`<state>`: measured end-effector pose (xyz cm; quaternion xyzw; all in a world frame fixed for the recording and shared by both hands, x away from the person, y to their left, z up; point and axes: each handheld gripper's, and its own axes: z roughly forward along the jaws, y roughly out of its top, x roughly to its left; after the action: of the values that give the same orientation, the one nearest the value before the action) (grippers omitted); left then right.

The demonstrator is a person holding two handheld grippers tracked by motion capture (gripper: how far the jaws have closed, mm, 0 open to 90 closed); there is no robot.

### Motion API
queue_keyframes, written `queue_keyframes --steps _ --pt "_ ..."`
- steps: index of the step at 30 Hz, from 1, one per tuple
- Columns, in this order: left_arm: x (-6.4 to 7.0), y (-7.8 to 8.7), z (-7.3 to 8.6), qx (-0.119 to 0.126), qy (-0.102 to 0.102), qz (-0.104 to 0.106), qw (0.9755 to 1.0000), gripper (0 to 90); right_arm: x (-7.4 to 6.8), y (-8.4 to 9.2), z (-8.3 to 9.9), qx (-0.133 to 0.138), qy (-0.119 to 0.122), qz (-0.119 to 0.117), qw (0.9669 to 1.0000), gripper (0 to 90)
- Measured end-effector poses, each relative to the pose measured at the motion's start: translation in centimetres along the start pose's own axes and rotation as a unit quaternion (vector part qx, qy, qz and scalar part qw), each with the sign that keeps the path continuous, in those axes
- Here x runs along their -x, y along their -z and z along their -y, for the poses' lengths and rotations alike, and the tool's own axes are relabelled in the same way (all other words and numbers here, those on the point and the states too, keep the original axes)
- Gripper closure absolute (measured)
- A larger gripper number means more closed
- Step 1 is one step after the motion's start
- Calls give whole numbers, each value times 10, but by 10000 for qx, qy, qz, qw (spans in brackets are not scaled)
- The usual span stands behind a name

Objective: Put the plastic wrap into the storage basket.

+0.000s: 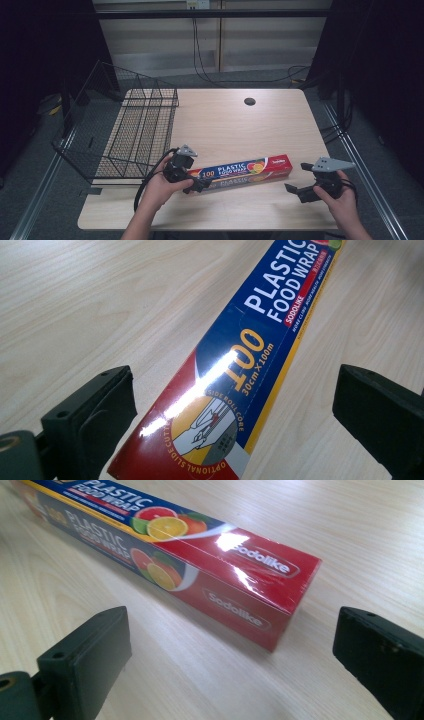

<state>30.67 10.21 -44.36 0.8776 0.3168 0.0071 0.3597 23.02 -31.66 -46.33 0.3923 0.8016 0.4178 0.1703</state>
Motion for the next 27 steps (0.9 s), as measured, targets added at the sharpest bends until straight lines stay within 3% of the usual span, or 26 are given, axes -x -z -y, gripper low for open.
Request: queue_keyframes --steps 11,13,17,22,25,27 --pt "1 -1 -2 -49 -55 43 10000 34 3 1 3 -43 -103 90 9999 20" --pt "1 -2 -3 -36 -79 131 9999 34 3 1 3 -22 -110 85 9999 21" --pt "3 -2 -9 65 -53 221 9997 30 3 2 3 9 -125 90 9999 20" --pt "6 -8 -23 147 -29 171 9997 28 3 2 4 14 -112 61 9999 21" --pt "10 -15 -33 -27 -167 98 9998 1 4 3 4 29 -159 61 9999 21" --pt "15 -22 -42 -207 -400 59 9990 1 4 4 4 44 -163 64 9998 21"
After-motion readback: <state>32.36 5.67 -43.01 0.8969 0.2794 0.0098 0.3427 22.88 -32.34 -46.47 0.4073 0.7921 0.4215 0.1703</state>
